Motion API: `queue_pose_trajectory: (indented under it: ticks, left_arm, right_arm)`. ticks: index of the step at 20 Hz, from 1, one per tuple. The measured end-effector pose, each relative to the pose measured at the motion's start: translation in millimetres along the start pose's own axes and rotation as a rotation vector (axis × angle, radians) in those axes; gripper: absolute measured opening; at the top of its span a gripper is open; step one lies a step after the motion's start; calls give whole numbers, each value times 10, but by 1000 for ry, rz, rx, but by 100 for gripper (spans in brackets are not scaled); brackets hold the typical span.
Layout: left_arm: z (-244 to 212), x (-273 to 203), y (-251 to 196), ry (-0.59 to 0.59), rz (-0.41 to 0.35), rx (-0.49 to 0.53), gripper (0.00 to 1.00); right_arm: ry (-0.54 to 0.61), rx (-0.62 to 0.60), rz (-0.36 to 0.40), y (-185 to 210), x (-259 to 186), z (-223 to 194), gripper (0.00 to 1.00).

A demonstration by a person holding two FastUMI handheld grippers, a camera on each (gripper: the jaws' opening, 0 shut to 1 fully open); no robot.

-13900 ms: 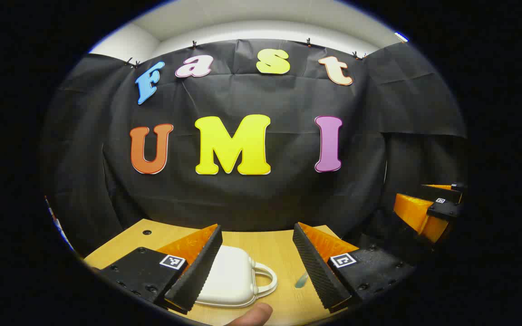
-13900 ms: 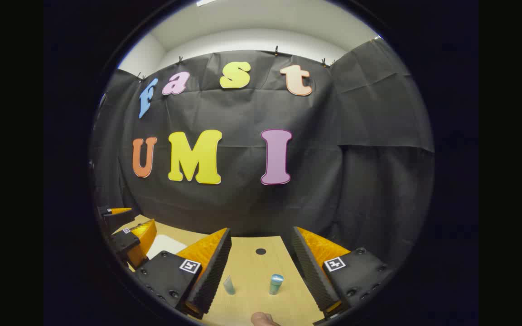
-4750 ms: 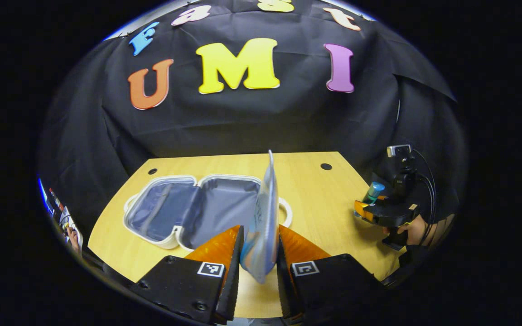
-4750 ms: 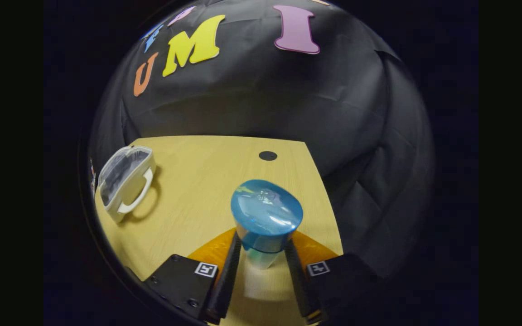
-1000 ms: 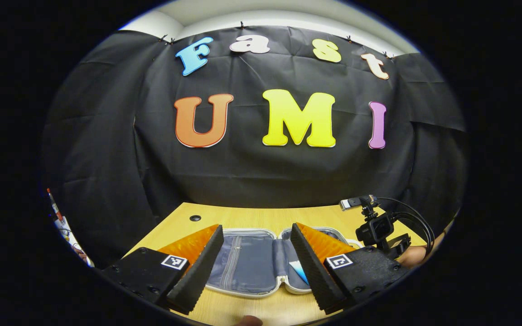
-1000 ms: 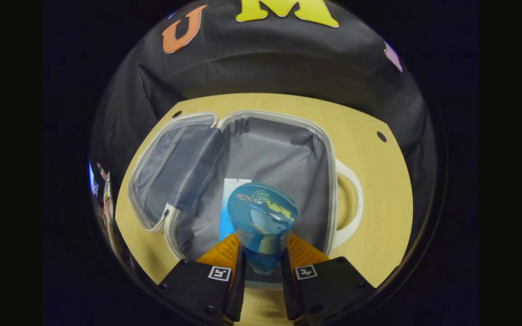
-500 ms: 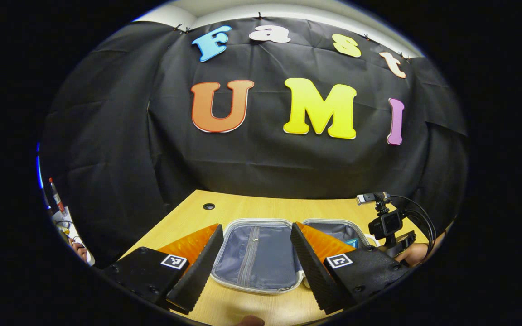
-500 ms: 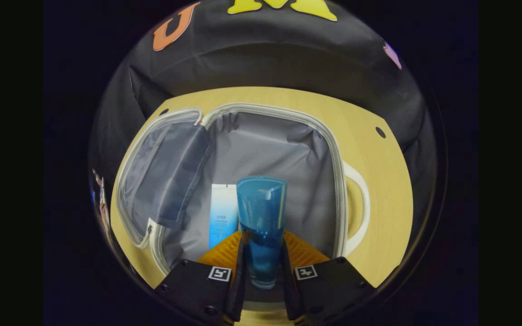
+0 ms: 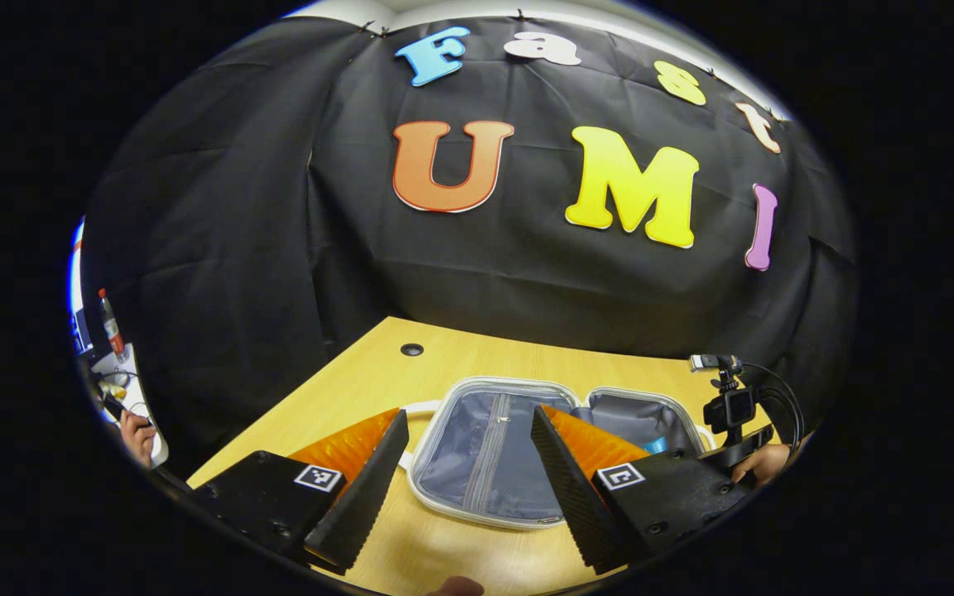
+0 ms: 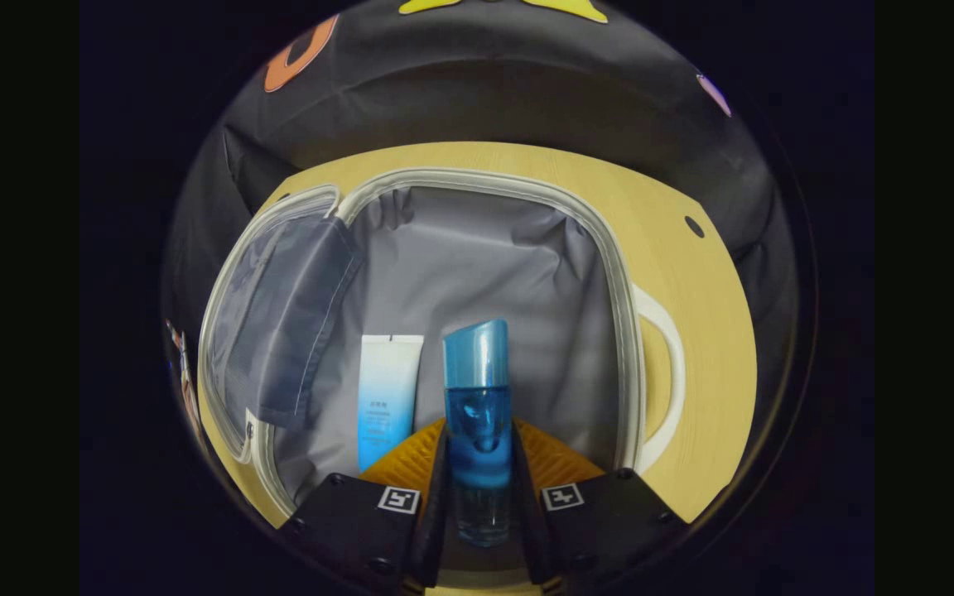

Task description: First open the suitcase, pack the skin care products into it, and then close the suitcase.

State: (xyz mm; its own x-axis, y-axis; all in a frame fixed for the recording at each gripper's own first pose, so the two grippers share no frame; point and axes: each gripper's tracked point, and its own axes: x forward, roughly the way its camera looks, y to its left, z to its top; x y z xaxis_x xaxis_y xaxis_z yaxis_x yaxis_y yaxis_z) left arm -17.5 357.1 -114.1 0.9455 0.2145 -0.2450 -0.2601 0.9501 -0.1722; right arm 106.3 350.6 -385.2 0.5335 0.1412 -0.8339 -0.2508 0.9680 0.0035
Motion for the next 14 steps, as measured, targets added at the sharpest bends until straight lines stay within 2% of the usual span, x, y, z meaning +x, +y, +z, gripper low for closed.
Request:
queue_pose_trajectory:
  ticks: [4, 5, 8, 9, 10, 13, 14]
  left_arm:
    - [-167, 57, 373, 42, 65, -41, 96]
    - [-162, 68, 479, 44, 76, -45, 96]
    - [-160, 188, 819, 48, 109, -88, 96]
    - [-190, 253, 925, 55, 113, -112, 100]
    - [-244, 344, 1011, 69, 109, -145, 96]
    - [-453, 597, 1141, 129, 60, -280, 98]
    - [-528, 697, 1177, 146, 39, -339, 99]
  right_arm:
    - [2, -8, 3, 17, -20, -16, 40]
    - [1, 5, 17, 53, -52, -11, 37]
    - [-57, -15, 8, 57, -315, 126, 60]
    - [-93, -31, 24, 107, -444, 206, 67]
    - [-129, -50, 41, 147, -591, 288, 74]
    - [-280, -84, 76, 172, -1198, 634, 81]
    - [-343, -90, 79, 152, -1444, 773, 79]
